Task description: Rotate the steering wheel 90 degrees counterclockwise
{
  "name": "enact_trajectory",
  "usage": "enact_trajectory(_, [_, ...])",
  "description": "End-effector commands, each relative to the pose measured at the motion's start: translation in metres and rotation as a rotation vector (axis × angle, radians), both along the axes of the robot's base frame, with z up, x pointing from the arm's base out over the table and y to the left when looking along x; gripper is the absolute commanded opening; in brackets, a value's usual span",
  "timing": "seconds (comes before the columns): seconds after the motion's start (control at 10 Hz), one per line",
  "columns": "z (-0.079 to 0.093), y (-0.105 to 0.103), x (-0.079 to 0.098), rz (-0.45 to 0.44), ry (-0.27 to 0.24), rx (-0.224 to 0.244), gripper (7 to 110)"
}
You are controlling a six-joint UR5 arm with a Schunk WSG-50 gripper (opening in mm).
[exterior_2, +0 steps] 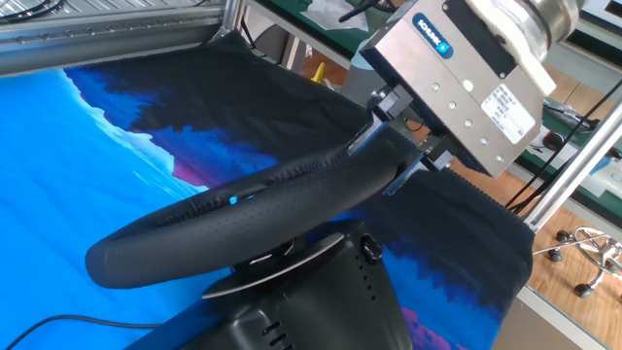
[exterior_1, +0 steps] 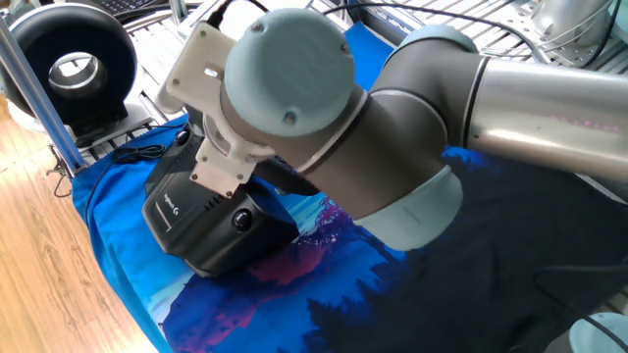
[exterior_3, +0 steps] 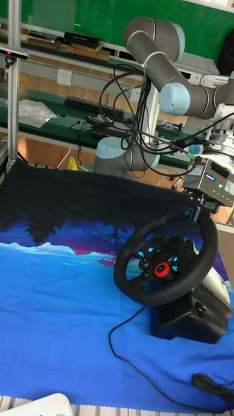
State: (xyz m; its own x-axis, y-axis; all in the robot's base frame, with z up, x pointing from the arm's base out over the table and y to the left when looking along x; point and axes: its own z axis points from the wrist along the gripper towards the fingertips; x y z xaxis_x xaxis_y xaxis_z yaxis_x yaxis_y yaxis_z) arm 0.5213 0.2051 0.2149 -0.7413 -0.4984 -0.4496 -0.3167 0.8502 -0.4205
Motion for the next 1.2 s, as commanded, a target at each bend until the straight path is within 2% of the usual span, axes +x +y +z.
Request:
enact_trajectory(0.0, [-0.013, -0.002, -0.021, -0.046, 0.037, -0.009, 7])
enact_trajectory(0.4, [-0.032, -0.012, -0.063, -0.117, 0.114, -0.059, 7])
enact_trajectory(0.6, [-0.044, -0.016, -0.070, -0.111, 0.143, -0.066, 7])
enact_trajectory(0.7, [-0.054, -0.018, -0.072, -0.085, 0.162, -0.047, 7])
enact_trajectory(0.8, [-0.061, -0.026, -0.073, -0.063, 0.174, -0.047, 7])
enact_trajectory(1.1, [-0.069, -0.049, -0.080, 0.007, 0.217, -0.059, 7])
